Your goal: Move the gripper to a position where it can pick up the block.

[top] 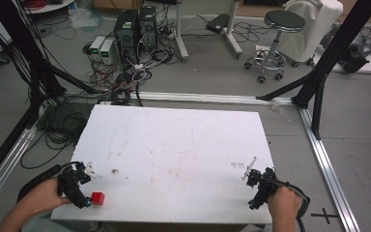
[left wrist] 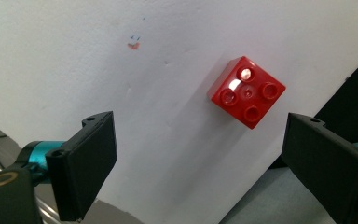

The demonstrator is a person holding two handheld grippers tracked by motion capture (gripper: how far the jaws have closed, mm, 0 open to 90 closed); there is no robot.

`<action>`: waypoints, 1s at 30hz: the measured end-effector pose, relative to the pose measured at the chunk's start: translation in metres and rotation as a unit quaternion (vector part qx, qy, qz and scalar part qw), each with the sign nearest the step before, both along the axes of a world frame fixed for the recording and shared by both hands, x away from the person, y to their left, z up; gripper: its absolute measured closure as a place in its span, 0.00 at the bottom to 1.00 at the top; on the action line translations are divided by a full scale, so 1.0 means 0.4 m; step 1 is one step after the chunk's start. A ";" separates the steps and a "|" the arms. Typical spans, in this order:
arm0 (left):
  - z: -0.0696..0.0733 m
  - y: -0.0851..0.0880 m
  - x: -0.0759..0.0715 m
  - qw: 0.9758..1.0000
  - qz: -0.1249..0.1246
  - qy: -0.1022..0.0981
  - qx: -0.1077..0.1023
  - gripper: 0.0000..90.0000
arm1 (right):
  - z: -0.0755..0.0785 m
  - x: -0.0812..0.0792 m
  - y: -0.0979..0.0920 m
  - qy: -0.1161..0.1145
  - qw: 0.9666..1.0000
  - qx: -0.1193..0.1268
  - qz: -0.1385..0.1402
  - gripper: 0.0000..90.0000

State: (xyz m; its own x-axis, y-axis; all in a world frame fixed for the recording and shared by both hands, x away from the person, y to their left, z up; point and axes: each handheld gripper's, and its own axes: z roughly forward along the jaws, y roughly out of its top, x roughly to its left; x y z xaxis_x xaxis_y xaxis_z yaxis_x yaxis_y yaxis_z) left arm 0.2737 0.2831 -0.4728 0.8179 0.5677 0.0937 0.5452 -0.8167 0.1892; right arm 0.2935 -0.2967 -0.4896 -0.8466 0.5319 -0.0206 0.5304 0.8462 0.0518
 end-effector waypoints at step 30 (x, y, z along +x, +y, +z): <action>0.011 0.000 0.013 0.999 -0.048 0.004 0.016 0.12 | 0.004 -0.001 0.002 -0.005 1.000 0.005 0.003 0.03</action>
State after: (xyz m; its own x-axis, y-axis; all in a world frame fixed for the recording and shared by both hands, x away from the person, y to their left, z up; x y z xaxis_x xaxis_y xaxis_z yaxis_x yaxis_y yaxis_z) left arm 0.2791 0.2831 -0.4684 0.8696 0.4828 0.1036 0.4649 -0.8712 0.1580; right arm 0.2932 -0.2959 -0.4879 -0.8491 0.5277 -0.0231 0.5254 0.8483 0.0656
